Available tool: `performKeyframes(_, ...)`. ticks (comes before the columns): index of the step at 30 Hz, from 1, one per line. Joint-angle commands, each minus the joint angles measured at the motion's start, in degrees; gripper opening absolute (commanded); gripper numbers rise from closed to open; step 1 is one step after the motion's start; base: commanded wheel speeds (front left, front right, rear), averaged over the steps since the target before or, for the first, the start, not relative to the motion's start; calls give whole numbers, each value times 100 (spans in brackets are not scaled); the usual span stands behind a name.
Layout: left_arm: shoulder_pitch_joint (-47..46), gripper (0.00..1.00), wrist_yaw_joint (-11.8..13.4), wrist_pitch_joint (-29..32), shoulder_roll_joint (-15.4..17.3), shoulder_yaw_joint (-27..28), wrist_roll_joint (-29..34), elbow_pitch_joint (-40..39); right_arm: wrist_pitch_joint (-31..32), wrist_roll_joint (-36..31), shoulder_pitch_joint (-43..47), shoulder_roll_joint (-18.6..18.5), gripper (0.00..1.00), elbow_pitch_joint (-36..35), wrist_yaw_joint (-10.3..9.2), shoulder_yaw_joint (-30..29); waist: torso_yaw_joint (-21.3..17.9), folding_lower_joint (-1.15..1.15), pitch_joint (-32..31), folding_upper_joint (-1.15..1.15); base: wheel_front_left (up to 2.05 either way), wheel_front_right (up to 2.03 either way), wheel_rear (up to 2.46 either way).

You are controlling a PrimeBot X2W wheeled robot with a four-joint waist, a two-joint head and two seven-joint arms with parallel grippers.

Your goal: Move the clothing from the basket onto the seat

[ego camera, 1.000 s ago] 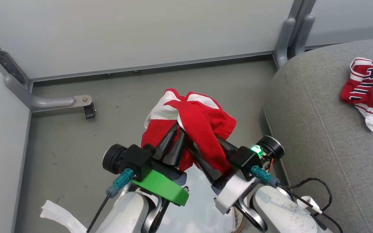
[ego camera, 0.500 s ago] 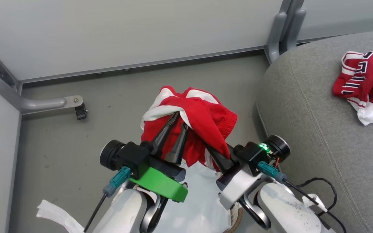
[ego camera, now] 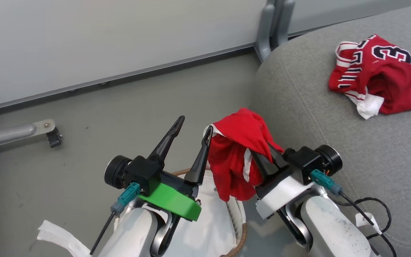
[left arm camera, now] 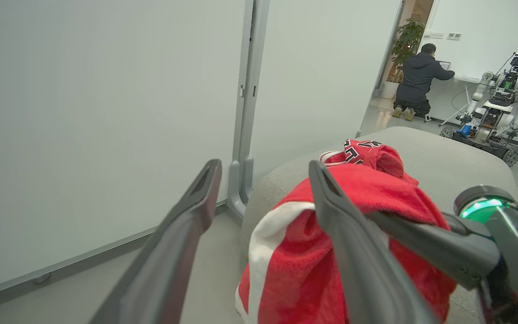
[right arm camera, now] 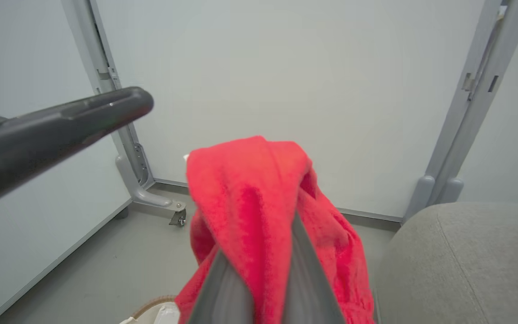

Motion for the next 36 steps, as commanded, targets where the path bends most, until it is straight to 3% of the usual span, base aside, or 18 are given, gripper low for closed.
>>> performKeyframes(1, -26, 100, 1, -3, 40, 27, 13, 20, -9, 40, 75, -2, 0, -41, -8, -15, -527, 0, 93, 0, 0, 0, 0)
performKeyframes(11, -140, 100, 1, -2, 153, 30, 42, 158, -9, 195, 133, 8, 0, -235, -8, -213, -1693, 0, 256, 0, 0, 0, 0)
performKeyframes(19, -84, 100, 1, -2, 251, 2, -4, 257, -9, 295, 201, 10, 0, -319, -8, -338, -2272, 0, 315, 0, 0, 0, 0)
performKeyframes(30, -97, 100, 1, -2, 365, -101, -30, 292, -9, 109, -150, 10, 0, -452, -8, -820, -2494, 0, 527, 0, 0, 0, 0)
performKeyframes(36, -178, 100, 1, -2, 453, -172, 6, 323, -9, -80, -914, -288, 0, -613, -8, -1319, -2406, 0, 820, 0, 0, 0, 0)
